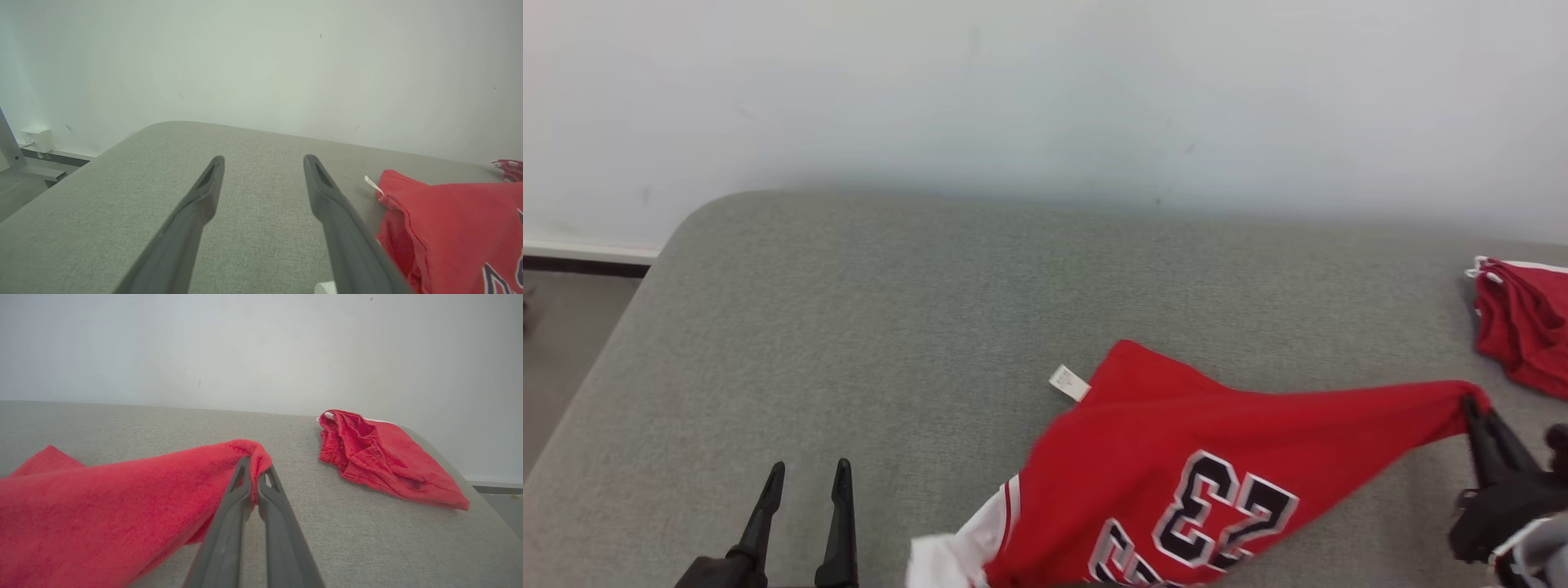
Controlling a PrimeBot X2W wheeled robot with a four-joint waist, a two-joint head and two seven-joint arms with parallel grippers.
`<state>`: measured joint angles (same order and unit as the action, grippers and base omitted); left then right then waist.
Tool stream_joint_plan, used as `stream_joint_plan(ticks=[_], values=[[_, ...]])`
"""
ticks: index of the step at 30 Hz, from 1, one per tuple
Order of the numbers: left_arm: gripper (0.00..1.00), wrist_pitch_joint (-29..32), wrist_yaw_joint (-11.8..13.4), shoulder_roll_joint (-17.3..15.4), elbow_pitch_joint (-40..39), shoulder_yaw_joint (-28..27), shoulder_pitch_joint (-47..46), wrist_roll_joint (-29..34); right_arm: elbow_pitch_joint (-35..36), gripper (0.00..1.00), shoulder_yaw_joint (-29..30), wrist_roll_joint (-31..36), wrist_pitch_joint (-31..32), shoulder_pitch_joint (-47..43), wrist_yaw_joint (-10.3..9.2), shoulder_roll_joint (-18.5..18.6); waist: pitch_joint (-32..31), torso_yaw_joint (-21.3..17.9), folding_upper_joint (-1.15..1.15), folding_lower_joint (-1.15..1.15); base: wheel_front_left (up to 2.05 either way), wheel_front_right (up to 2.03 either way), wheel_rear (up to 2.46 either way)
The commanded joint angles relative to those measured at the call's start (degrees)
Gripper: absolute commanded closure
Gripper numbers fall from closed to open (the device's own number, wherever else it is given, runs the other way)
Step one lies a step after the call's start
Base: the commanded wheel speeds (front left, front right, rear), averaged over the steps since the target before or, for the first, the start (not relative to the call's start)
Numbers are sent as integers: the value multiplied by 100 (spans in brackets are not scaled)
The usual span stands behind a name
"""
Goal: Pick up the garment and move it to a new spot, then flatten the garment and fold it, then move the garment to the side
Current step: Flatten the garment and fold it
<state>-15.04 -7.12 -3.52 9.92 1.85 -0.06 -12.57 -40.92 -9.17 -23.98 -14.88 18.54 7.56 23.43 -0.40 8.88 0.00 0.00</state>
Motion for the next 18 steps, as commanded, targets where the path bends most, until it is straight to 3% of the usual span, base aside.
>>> stream_joint_plan(ticks=[1, 7, 8, 9, 10, 18], values=[[0, -19, -13, 21, -23, -18, 57, 56, 226, 100, 238, 63, 63, -228, -14, 160, -56, -238, 0, 0, 0, 0, 0], [0, -19, -17, 39, -19, -15, 58, 77, 981, 100, 1142, 301, 551, -936, -14, 103, -40, -347, 0, 0, 0, 0, 0], [0, -19, -18, 39, -11, -23, 55, 74, 1098, 82, 1254, 365, 627, -1032, -14, 48, -40, -354, 0, 0, 0, 0, 0], [0, -19, -20, 41, -4, -26, 50, 75, 1230, 51, 1345, 439, 690, -1111, -14, -10, -43, -359, 0, 0, 0, 0, 0], [0, -19, -21, 44, -1, -24, 50, 83, 1356, 0, 1438, 494, 739, -1172, -14, -72, -47, -364, 0, 0, 0, 0, 0], [0, -19, -30, 49, -13, -123, 103, 139, 2557, 0, 1864, 999, 899, -1480, -14, -557, -97, -453, 0, 0, 0, 0, 0]])
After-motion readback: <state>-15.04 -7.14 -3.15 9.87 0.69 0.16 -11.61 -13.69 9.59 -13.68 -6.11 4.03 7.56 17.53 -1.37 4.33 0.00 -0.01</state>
